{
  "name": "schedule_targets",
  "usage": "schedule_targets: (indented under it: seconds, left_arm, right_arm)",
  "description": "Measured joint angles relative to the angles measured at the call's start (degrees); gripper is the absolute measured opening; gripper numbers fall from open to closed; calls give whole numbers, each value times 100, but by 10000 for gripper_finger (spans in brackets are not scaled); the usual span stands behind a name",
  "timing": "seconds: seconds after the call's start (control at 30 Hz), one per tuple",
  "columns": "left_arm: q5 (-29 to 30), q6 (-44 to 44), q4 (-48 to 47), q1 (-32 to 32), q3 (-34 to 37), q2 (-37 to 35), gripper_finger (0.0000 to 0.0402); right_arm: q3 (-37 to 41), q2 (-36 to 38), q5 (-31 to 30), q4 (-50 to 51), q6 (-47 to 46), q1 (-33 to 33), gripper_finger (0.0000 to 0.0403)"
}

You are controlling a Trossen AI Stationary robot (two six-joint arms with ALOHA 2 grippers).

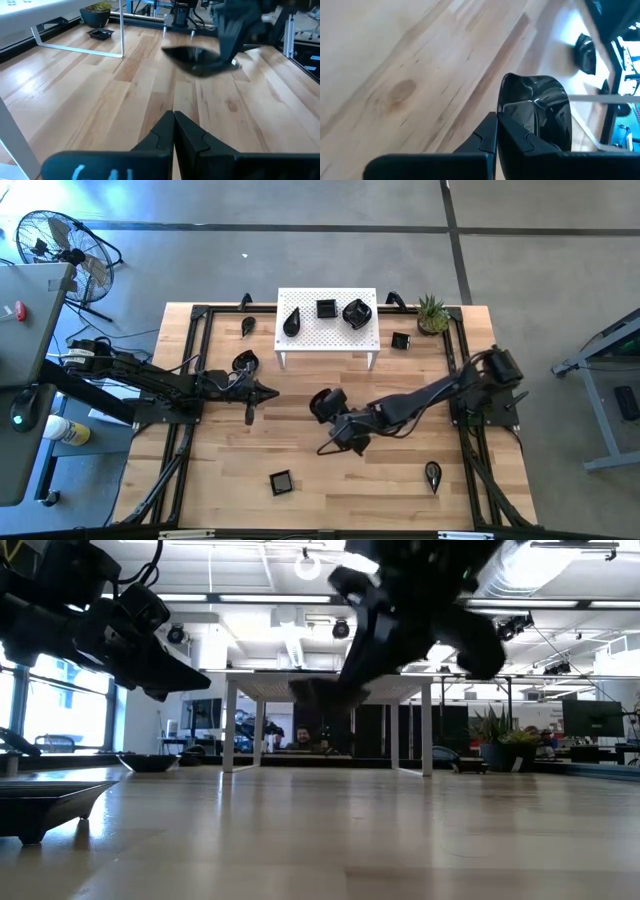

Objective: Pick & Place Mini shaped plates
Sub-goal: Stack the leaf shaped bowl on top of the leaf shaped bowls on the shelf

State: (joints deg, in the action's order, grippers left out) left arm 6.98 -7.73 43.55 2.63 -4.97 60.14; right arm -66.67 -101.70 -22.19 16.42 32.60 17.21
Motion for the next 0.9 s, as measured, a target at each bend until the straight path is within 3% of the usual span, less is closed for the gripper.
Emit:
schedule_targets:
  seconds: [0.3,0.53,0.73,0.9]
  left_arm:
    - [-2,17,-17,0,0,0,1]
    - [-83,42,-134,0,0,0,1]
    - [-85,119,-124,0,0,0,1]
    - [-87,129,-18,0,0,0,1]
  right_arm:
    - [0,945,-524,918,81,203,7]
    - [0,1927,-795,1713,1216,179,2]
    - [0,2606,-574,2450,2352,-542,3]
    - [0,2885,-272,2520,3426,-1681,2]
